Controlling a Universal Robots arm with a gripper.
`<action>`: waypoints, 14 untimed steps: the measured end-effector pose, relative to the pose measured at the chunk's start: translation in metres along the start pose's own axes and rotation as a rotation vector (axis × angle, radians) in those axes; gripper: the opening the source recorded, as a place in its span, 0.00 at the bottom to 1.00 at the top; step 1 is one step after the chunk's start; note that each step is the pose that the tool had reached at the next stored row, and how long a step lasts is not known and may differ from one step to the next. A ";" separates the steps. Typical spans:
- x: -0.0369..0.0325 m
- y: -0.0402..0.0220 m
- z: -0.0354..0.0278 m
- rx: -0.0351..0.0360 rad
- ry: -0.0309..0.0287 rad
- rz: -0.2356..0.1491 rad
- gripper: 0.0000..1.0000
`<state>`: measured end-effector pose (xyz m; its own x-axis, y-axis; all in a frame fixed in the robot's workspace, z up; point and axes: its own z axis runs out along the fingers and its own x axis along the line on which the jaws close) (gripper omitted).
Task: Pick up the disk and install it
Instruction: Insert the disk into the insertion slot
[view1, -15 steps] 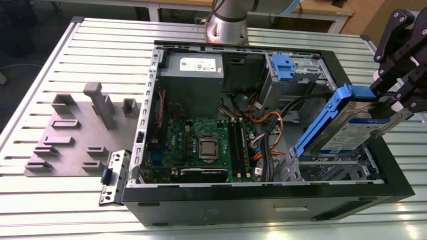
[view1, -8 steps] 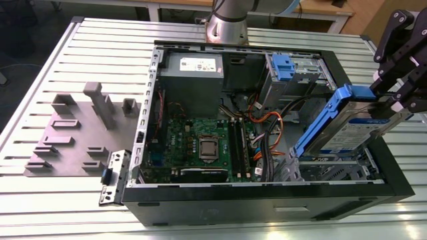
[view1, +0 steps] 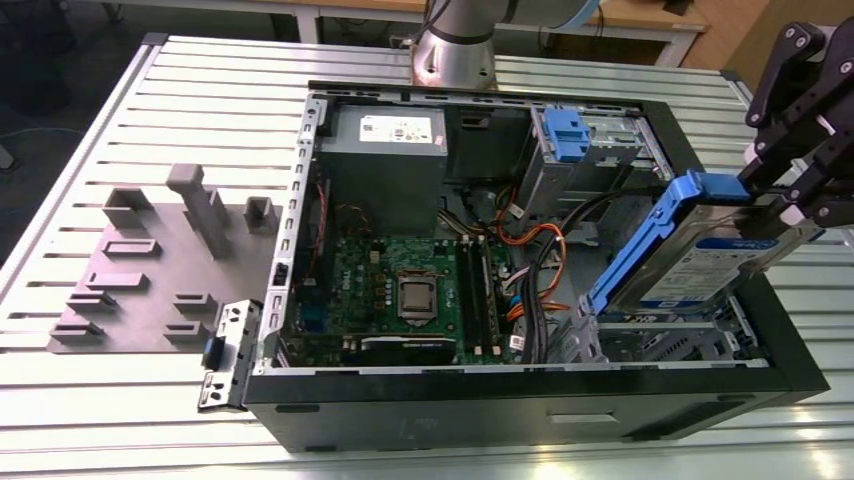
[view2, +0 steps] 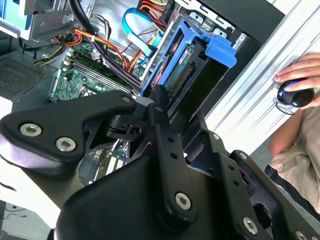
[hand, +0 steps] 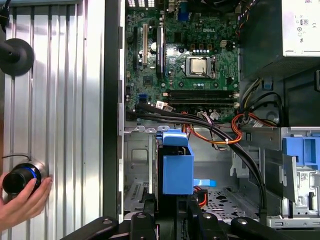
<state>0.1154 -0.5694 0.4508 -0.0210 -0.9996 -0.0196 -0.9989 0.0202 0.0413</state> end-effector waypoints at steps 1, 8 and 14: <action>0.0000 0.0000 0.0001 0.0000 0.0000 0.000 0.35; 0.0000 -0.0001 0.0027 0.0000 -0.0001 0.000 0.35; 0.0002 -0.0004 0.0089 0.0000 -0.0001 0.000 0.35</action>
<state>0.1154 -0.5694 0.4419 -0.0210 -0.9996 -0.0197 -0.9989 0.0202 0.0413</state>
